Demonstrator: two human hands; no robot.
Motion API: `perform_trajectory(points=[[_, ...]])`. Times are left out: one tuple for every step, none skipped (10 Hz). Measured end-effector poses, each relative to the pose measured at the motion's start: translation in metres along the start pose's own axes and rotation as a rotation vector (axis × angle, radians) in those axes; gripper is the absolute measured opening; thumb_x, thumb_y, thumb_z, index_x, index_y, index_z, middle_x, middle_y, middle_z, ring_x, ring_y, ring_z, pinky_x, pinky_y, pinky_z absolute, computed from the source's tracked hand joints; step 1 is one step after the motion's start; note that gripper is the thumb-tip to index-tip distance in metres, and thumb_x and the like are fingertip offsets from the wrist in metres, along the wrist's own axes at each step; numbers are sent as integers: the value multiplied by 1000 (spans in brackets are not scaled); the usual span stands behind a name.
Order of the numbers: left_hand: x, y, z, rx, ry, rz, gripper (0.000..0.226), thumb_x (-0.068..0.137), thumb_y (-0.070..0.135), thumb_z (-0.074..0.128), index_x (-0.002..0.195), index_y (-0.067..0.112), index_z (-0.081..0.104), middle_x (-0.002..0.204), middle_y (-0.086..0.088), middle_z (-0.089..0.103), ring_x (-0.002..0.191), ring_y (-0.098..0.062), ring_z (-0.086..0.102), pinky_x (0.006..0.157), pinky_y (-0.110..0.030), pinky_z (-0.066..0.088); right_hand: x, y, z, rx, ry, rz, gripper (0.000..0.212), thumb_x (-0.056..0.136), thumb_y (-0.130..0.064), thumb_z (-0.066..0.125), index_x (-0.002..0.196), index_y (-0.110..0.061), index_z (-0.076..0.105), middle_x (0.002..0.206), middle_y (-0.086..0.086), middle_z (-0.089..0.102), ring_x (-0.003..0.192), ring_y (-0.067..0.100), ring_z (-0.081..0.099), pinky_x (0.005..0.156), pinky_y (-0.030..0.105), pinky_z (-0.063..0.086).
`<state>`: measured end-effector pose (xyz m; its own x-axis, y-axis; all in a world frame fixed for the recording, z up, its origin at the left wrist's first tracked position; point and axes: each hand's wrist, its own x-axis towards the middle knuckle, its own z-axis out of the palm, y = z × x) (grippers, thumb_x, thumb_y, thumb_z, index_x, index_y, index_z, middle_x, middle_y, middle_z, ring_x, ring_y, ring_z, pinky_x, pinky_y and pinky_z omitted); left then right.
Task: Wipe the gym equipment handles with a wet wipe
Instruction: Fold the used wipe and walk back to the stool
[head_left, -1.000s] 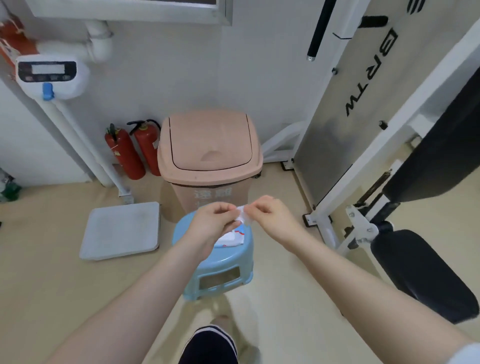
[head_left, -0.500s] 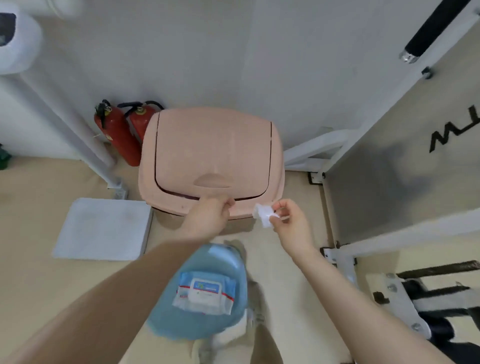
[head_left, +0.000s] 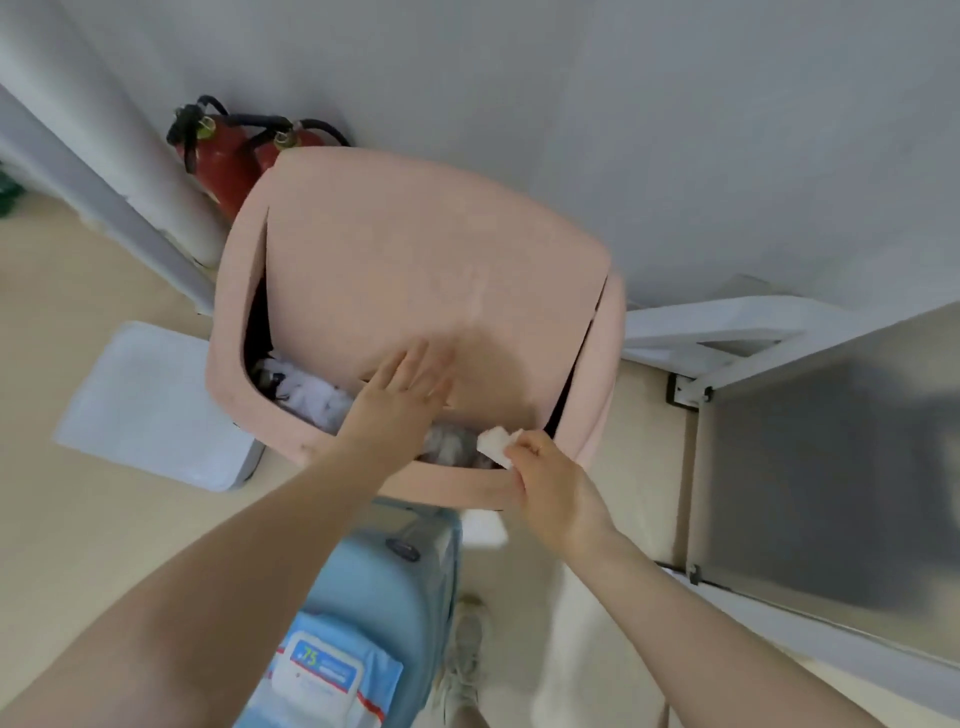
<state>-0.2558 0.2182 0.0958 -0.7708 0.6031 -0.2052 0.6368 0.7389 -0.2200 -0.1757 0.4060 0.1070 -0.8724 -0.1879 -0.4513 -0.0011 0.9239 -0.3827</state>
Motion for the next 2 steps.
perform_trajectory(points=[[9, -1, 8, -52, 2, -1, 56, 73, 9, 24, 102, 9, 72, 123, -14, 62, 109, -38, 61, 88, -49, 50, 23, -3, 10, -385, 10, -112, 22, 76, -17, 63, 98, -16, 68, 103, 2, 65, 101, 27, 56, 85, 35, 41], [13, 0, 12, -72, 43, -1, 56, 73, 10, 23, 101, 8, 72, 125, -15, 61, 111, -38, 60, 90, -49, 49, 39, -6, 23, -552, -227, -12, 32, 88, -22, 45, 115, -18, 63, 125, 6, 58, 132, 33, 29, 111, 47, 13]])
